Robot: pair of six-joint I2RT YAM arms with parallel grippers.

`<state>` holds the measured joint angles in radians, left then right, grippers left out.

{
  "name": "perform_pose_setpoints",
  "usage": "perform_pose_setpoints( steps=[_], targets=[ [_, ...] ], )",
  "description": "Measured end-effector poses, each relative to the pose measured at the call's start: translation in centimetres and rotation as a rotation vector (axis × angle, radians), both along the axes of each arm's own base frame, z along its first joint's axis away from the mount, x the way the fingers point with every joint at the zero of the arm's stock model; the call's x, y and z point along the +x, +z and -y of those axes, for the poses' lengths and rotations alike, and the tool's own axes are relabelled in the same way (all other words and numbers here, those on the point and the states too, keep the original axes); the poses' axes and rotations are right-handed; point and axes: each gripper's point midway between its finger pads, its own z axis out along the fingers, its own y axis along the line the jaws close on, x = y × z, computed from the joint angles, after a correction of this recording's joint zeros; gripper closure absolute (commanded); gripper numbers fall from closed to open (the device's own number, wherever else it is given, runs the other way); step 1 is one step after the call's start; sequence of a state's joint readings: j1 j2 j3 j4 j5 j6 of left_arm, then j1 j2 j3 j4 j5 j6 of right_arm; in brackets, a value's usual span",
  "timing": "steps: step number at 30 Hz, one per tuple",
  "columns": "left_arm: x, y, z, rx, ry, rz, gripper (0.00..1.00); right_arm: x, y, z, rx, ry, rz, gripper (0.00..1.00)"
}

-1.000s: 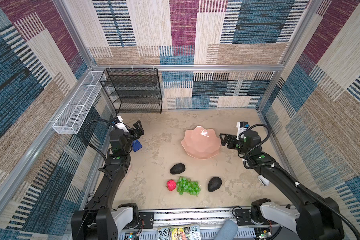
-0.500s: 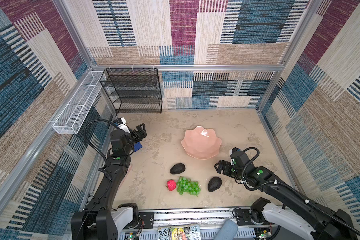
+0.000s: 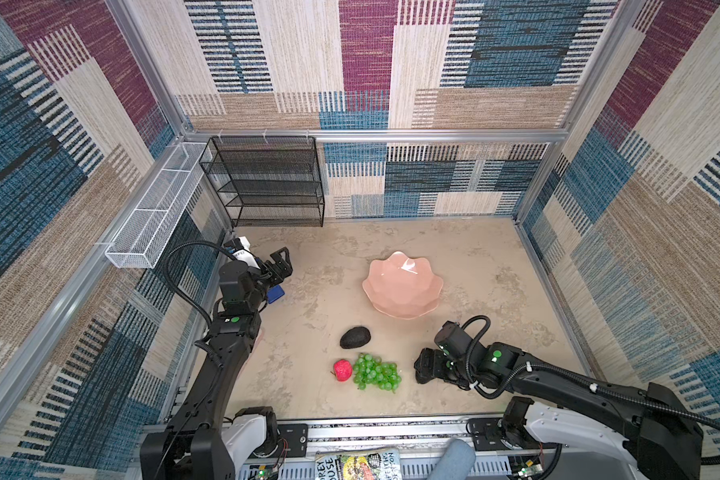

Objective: Place and organize the fake fruits in the fruit bowl
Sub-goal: 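Reach the right gripper down and grasp the avocado nearer the bowl, then carry the avocado with the right gripper into the pink bowl and release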

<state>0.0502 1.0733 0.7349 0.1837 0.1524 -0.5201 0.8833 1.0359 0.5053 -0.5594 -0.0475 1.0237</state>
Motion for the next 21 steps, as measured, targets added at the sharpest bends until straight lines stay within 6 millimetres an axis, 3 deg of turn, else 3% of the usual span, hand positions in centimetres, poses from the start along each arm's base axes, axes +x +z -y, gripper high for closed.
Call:
perform_pose_setpoints(
  steps=[7,14,17,21],
  targets=[
    [0.0,-0.2,0.0,0.0,0.001,-0.006,0.05,0.5,-0.9,-0.3,-0.006,-0.022,0.02,0.35],
    [0.0,-0.5,-0.3,0.0,0.015,-0.015,0.05,1.9,-0.2,0.4,-0.044,-0.054,0.096,0.52],
    [0.0,-0.6,-0.3,-0.004,0.02,-0.018,0.05,3.4,2.2,0.2,-0.05,-0.056,0.183,0.54],
    [0.0,-1.2,-0.3,-0.023,0.025,-0.043,0.05,6.6,8.0,-0.9,-0.054,-0.038,0.352,0.54]
  ],
)
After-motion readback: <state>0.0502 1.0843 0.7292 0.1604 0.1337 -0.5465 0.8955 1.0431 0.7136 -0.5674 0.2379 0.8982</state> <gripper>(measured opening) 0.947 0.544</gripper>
